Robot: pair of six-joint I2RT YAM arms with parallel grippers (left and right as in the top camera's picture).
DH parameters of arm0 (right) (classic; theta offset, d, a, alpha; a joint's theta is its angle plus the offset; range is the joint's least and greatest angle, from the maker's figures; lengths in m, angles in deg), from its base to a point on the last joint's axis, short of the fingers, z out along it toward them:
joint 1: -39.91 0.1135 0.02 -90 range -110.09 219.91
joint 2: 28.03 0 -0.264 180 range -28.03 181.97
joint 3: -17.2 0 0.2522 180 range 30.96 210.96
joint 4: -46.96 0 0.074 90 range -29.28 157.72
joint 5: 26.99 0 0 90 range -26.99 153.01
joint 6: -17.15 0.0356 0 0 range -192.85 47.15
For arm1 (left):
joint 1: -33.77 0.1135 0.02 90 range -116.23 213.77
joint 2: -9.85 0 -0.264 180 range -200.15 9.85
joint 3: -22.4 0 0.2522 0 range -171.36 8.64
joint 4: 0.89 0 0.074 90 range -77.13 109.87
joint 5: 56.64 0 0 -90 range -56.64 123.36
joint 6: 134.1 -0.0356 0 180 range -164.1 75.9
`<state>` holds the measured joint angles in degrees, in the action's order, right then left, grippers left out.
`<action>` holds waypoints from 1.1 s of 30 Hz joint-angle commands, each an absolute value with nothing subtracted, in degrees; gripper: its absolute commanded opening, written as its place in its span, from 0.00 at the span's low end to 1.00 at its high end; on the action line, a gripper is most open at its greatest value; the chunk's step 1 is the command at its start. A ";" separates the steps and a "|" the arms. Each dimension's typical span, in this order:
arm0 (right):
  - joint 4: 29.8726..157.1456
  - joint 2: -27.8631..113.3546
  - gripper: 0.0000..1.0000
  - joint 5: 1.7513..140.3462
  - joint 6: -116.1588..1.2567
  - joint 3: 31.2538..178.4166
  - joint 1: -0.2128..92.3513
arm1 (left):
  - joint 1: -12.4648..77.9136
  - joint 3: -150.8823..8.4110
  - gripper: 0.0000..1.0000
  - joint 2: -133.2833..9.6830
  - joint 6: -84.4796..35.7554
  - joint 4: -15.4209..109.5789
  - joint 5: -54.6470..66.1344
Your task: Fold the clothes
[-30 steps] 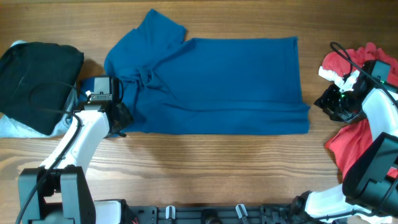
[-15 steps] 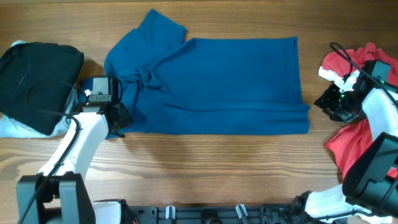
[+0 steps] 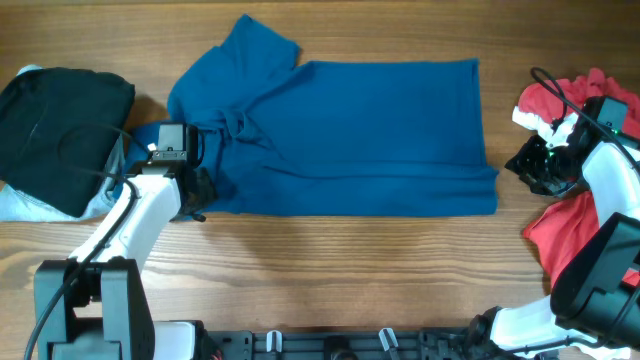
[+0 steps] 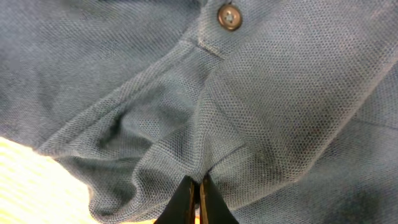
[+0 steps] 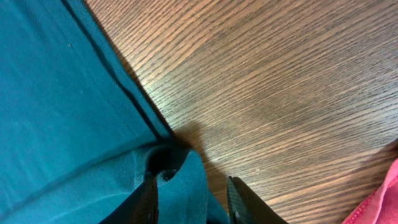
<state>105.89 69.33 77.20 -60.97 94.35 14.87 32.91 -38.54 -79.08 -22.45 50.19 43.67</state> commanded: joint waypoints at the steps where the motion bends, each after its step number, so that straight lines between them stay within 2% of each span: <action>1: 105.87 69.60 0.36 77.92 -60.88 94.35 14.98 | 32.60 -38.19 0.04 -78.58 -22.67 51.11 46.99; 6: 105.89 69.60 0.36 77.92 -60.86 94.35 14.98 | 34.37 -38.21 0.04 -72.39 -19.65 50.26 52.65; 16: 106.04 69.60 0.36 77.97 -60.86 94.35 14.98 | 43.69 -38.19 0.04 -73.09 -17.73 48.34 51.62; 19: 106.50 69.60 0.36 79.63 -61.89 94.35 15.00 | 42.53 -39.39 0.04 -71.30 -19.94 48.42 39.77; 21: 106.74 69.60 0.37 85.53 -66.43 94.35 15.00 | 40.98 -39.59 0.04 -69.59 -20.61 48.49 32.96; 23: 108.34 69.60 0.37 91.32 -71.44 94.35 15.11 | 38.20 -39.59 0.28 -69.00 -21.40 49.56 28.63; 24: 109.45 69.60 0.36 92.52 -73.52 94.35 15.72 | 37.00 -39.48 0.31 -69.22 -21.44 50.19 28.67; 33: 110.66 72.00 0.35 83.21 -74.85 94.20 28.33 | 31.27 -38.91 0.33 -76.41 -21.42 49.80 28.91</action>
